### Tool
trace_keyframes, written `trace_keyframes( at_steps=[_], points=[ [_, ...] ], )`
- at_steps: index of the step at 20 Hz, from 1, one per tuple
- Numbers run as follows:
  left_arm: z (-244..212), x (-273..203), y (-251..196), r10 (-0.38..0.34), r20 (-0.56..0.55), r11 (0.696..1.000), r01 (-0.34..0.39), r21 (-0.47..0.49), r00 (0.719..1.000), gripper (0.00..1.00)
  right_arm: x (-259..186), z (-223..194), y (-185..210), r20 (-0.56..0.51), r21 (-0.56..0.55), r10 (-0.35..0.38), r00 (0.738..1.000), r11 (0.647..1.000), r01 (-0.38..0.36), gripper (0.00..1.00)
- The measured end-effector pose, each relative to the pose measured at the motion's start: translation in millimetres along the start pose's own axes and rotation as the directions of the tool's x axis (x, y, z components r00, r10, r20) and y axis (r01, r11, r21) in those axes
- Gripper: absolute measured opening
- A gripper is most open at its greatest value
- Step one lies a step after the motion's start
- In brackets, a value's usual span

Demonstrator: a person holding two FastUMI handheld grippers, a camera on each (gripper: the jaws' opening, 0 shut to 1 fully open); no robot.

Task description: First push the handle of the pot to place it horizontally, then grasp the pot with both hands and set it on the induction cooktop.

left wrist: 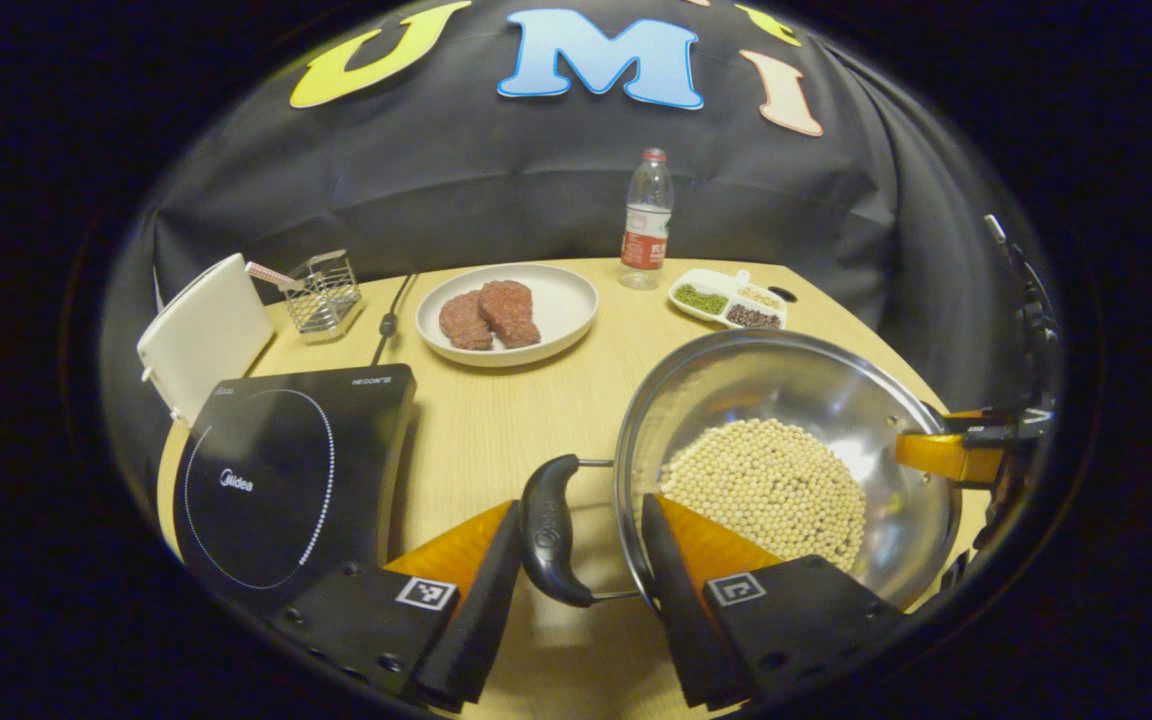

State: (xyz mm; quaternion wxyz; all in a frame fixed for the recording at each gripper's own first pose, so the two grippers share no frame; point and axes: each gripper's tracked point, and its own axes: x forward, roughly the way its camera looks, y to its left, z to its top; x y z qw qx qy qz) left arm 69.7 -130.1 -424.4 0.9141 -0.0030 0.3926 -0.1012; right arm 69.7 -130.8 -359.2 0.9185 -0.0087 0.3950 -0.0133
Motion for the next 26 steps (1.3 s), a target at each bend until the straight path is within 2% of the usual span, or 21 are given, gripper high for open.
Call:
trace_keyframes(
  at_steps=[1, 2, 3, 4, 5, 6, 8, 9, 10, 11, 13, 16, 18, 19, 21, 22, 24, 25, 26],
  points=[
    [-1, 2, 1, 0.004, -0.005, 1.000, -0.004, 0.011, 1.000, 0.73, 0, 0, -2, -0.004, 0.025, -0.001, 1.000, 1.000, 0.002, 0.71],
    [-1, 1, 0, 0.003, -0.010, 1.000, -0.002, 0.009, 1.000, 0.72, 2, -1, -1, -0.010, 0.037, -0.002, 1.000, 0.999, 0.003, 0.65],
    [-2, 1, -1, 0.001, -0.016, 1.000, -0.001, 0.003, 1.000, 0.67, 1, 0, -1, -0.009, 0.048, -0.006, 1.000, 0.999, 0.007, 0.64],
    [-2, 0, -1, 0.004, -0.022, 1.000, -0.004, 0.004, 1.000, 0.70, 1, -1, 0, -0.007, 0.050, -0.005, 1.000, 0.999, 0.005, 0.61],
    [0, -1, -1, 0.005, -0.030, 1.000, -0.005, 0.016, 1.000, 0.65, 1, -1, -1, -0.012, 0.042, -0.008, 1.000, 0.999, 0.009, 0.57],
    [-1, 0, -1, 0.008, -0.031, 1.000, -0.008, 0.026, 0.999, 0.68, 1, -2, 0, -0.009, 0.034, -0.010, 1.000, 0.999, 0.010, 0.57],
    [0, -2, -3, 0.004, -0.038, 1.000, -0.004, 0.022, 0.999, 0.60, 1, -2, -1, -0.016, 0.029, -0.018, 1.000, 0.999, 0.019, 0.57],
    [1, -3, -3, -0.002, -0.038, 1.000, 0.002, 0.017, 0.999, 0.67, -1, -1, -1, -0.013, 0.026, -0.019, 1.000, 0.999, 0.019, 0.57],
    [4, -5, -2, -0.004, -0.030, 1.000, 0.005, 0.018, 1.000, 0.63, -3, 1, 0, -0.011, 0.026, -0.019, 1.000, 0.999, 0.020, 0.57],
    [9, -8, 0, -0.006, -0.021, 1.000, 0.006, 0.026, 1.000, 0.67, -8, 4, 0, -0.005, 0.025, -0.022, 1.000, 0.999, 0.022, 0.57],
    [17, -19, -1, -0.012, -0.011, 1.000, 0.012, 0.025, 1.000, 0.60, -24, 10, 1, 0.007, 0.020, -0.032, 0.999, 0.999, 0.032, 0.57],
    [29, -41, 2, -0.023, 0.002, 1.000, 0.023, 0.015, 1.000, 0.63, -49, 18, 8, 0.021, 0.016, -0.048, 0.999, 0.999, 0.047, 0.57],
    [30, -56, 9, -0.026, -0.004, 1.000, 0.026, 0.006, 1.000, 0.60, -62, 19, 17, 0.019, 0.013, -0.052, 0.998, 0.999, 0.052, 0.57],
    [32, -63, 13, -0.029, -0.007, 1.000, 0.029, -0.001, 1.000, 0.63, -67, 22, 24, 0.020, 0.014, -0.052, 0.998, 0.999, 0.052, 0.57],
    [38, -79, 24, -0.028, -0.002, 1.000, 0.028, -0.006, 1.000, 0.63, -81, 25, 35, 0.025, 0.011, -0.053, 0.998, 0.999, 0.053, 0.57],
    [39, -86, 30, -0.027, -0.005, 1.000, 0.027, -0.006, 1.000, 0.60, -88, 27, 41, 0.027, 0.005, -0.055, 0.998, 0.998, 0.055, 0.57],
    [42, -99, 44, -0.025, -0.008, 1.000, 0.025, -0.015, 1.000, 0.63, -99, 31, 56, 0.032, 0.002, -0.055, 0.998, 0.998, 0.055, 0.57],
    [44, -105, 51, -0.024, -0.006, 0.999, 0.024, -0.022, 1.000, 0.59, -106, 32, 65, 0.033, 0.000, -0.053, 0.998, 0.999, 0.053, 0.57],
    [45, -111, 61, -0.022, -0.004, 0.999, 0.022, -0.028, 1.000, 0.63, -110, 35, 75, 0.037, -0.002, -0.052, 0.998, 0.999, 0.052, 0.57]
  ],
)
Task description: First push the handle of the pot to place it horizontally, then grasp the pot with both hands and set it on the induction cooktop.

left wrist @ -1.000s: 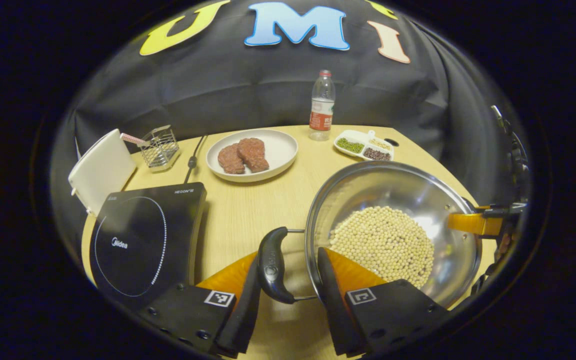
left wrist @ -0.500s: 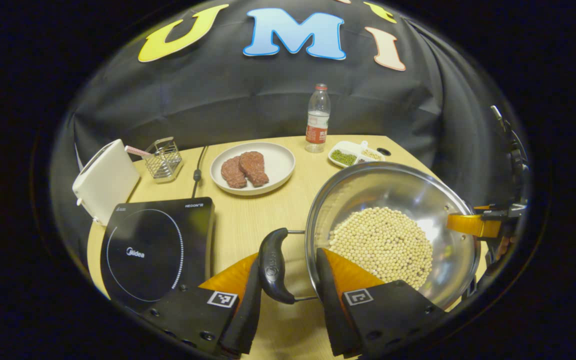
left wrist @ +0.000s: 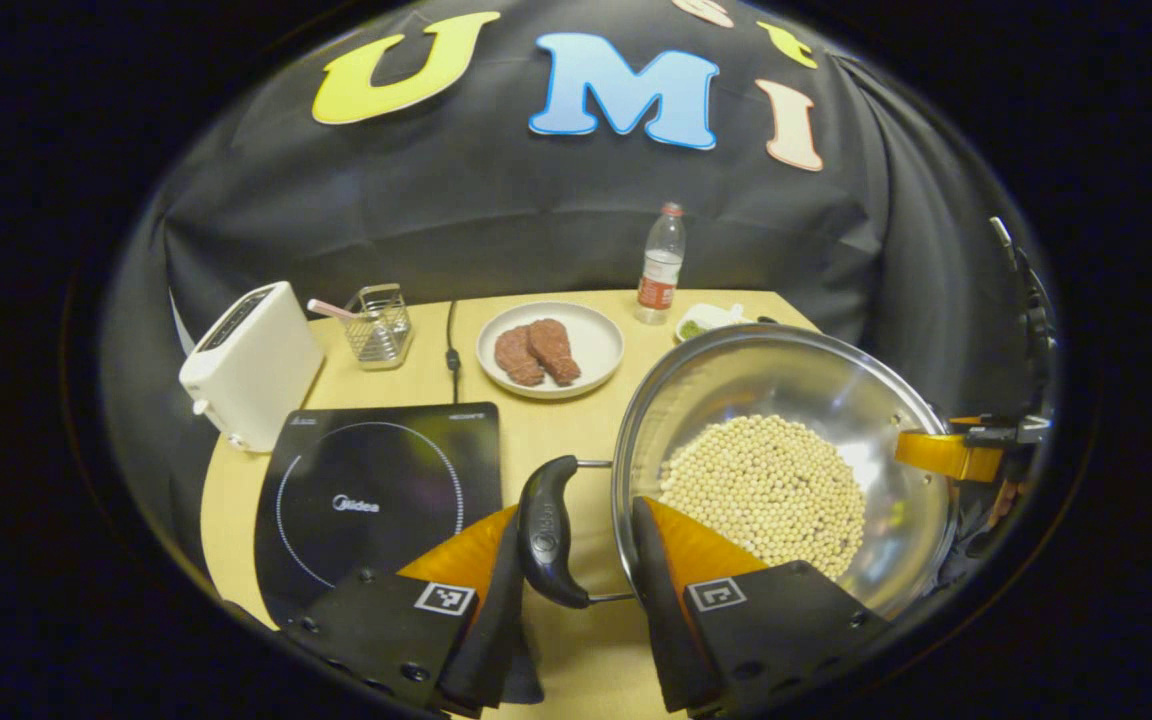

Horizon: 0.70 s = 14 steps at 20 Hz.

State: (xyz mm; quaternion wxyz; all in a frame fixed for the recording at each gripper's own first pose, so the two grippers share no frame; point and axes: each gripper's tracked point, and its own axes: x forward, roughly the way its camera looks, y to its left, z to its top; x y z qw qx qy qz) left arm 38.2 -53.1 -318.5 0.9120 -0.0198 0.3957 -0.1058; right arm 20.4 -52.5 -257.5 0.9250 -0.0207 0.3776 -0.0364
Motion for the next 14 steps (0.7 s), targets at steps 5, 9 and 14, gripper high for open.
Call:
trace_keyframes(
  at_steps=[5, 9, 14],
  points=[
    [1, -27, 50, 0.021, 0.005, 0.999, -0.020, -0.035, 1.000, 0.66, -15, 10, 52, 0.016, -0.022, 0.017, 1.000, 1.000, -0.016, 0.57],
    [-5, -43, 101, 0.048, 0.005, 0.997, -0.048, -0.061, 0.999, 0.60, -19, 13, 99, 0.016, -0.053, 0.044, 0.999, 0.998, -0.043, 0.57],
    [-9, -64, 167, 0.086, -0.008, 0.993, -0.087, -0.081, 0.996, 0.60, -18, 11, 158, 0.000, -0.066, 0.077, 0.997, 0.995, -0.077, 0.57]
  ],
)
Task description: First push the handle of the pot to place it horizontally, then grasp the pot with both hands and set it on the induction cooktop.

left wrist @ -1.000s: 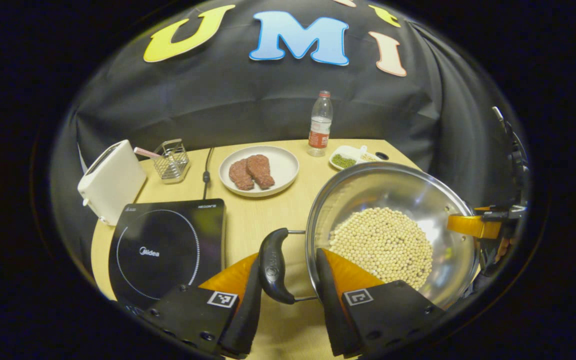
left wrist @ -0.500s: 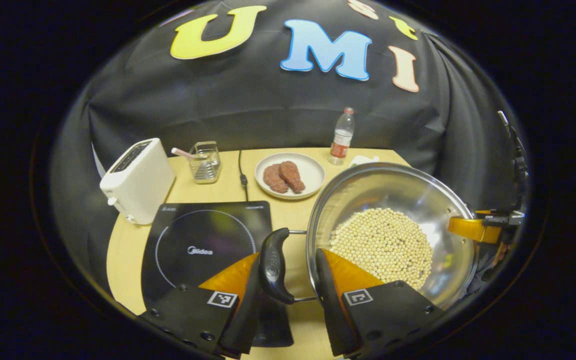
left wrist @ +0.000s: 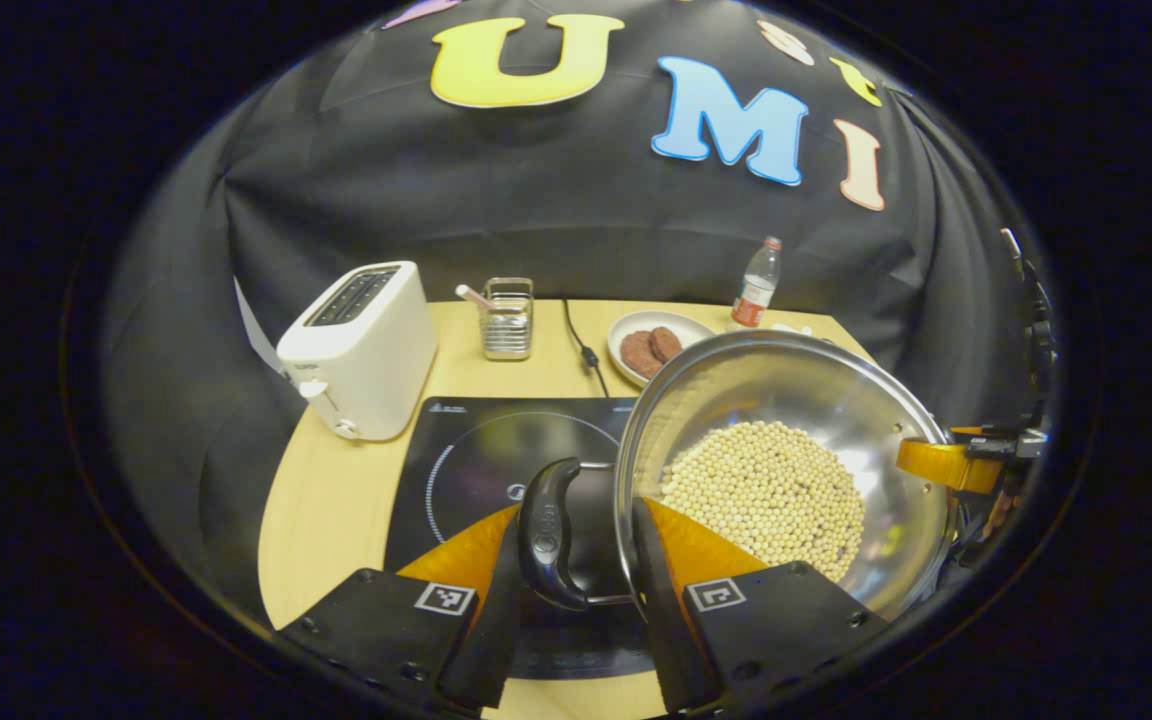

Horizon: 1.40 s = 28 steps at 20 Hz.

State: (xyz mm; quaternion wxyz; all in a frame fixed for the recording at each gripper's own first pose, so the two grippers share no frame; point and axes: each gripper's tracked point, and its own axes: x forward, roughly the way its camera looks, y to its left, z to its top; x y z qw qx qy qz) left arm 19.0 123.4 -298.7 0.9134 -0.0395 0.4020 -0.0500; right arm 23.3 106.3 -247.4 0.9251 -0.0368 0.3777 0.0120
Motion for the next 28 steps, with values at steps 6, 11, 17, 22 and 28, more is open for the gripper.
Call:
trace_keyframes(
  at_steps=[6, 11, 17, 22, 28],
  points=[
    [3, -6, 55, 0.023, -0.014, 1.000, -0.023, -0.018, 1.000, 0.59, 10, 4, 53, -0.010, -0.007, 0.023, 1.000, 1.000, -0.023, 0.57],
    [9, -8, 88, 0.035, -0.016, 0.999, -0.035, -0.017, 0.999, 0.59, 19, 8, 78, -0.014, -0.005, 0.035, 0.999, 0.999, -0.035, 0.57],
    [13, 5, 114, 0.038, -0.022, 0.999, -0.038, -0.014, 0.999, 0.60, 33, 12, 104, -0.026, 0.004, 0.035, 0.999, 0.999, -0.035, 0.57],
    [13, 22, 139, 0.041, -0.029, 0.999, -0.041, -0.005, 0.999, 0.60, 50, 11, 127, -0.044, 0.020, 0.035, 0.998, 0.999, -0.034, 0.57],
    [12, 47, 162, 0.037, -0.036, 0.999, -0.037, -0.002, 0.999, 0.60, 72, 12, 145, -0.063, 0.020, 0.029, 0.998, 0.999, -0.028, 0.57]
  ],
)
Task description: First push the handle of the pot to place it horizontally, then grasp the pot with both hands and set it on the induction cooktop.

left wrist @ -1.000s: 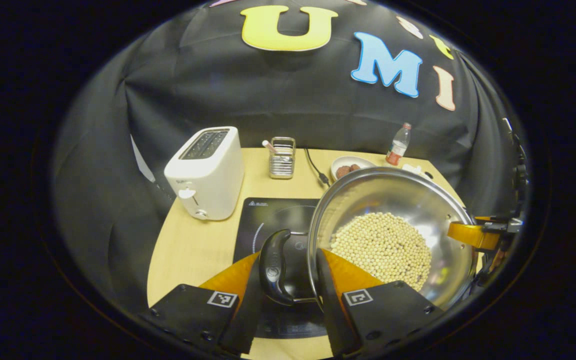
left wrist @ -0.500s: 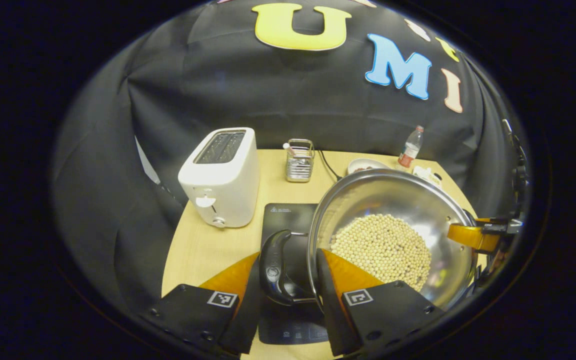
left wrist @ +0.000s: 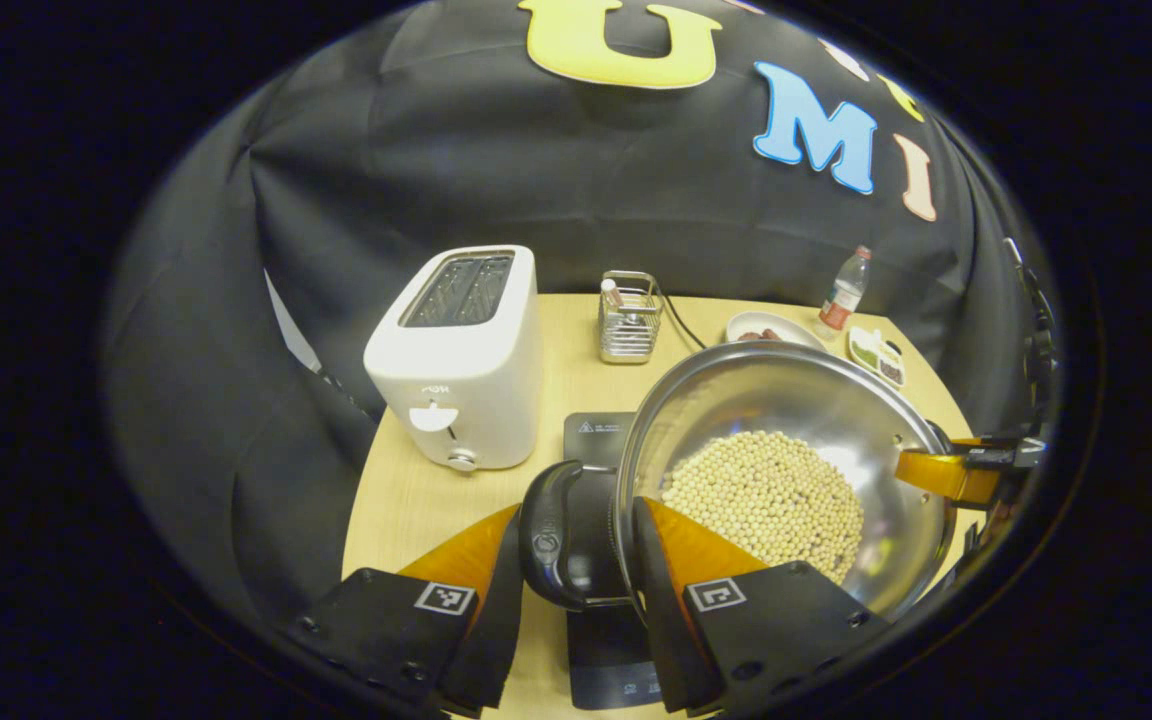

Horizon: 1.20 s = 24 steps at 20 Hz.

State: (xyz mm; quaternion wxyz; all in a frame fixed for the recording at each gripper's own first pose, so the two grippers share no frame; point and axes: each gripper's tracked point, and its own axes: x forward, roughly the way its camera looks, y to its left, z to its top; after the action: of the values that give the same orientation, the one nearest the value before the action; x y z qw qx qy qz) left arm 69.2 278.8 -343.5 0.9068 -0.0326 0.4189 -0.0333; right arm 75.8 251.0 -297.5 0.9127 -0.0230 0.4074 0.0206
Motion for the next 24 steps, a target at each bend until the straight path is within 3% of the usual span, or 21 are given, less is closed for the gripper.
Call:
trace_keyframes(
  at_steps=[3, 23, 24],
  points=[
    [-2, 12, 6, -0.005, -0.004, 1.000, 0.005, -0.005, 1.000, 0.63, 7, 2, 5, -0.003, -0.001, -0.007, 1.000, 1.000, 0.007, 0.57],
    [-19, 52, 9, -0.039, 0.010, 0.999, 0.039, 0.021, 0.999, 0.60, 39, -19, 9, -0.008, 0.044, -0.042, 0.999, 0.998, 0.043, 0.57],
    [-17, 52, 8, -0.041, 0.019, 0.999, 0.041, 0.011, 0.999, 0.63, 39, -19, 10, -0.001, 0.051, -0.043, 0.999, 0.998, 0.043, 0.52]
  ],
)
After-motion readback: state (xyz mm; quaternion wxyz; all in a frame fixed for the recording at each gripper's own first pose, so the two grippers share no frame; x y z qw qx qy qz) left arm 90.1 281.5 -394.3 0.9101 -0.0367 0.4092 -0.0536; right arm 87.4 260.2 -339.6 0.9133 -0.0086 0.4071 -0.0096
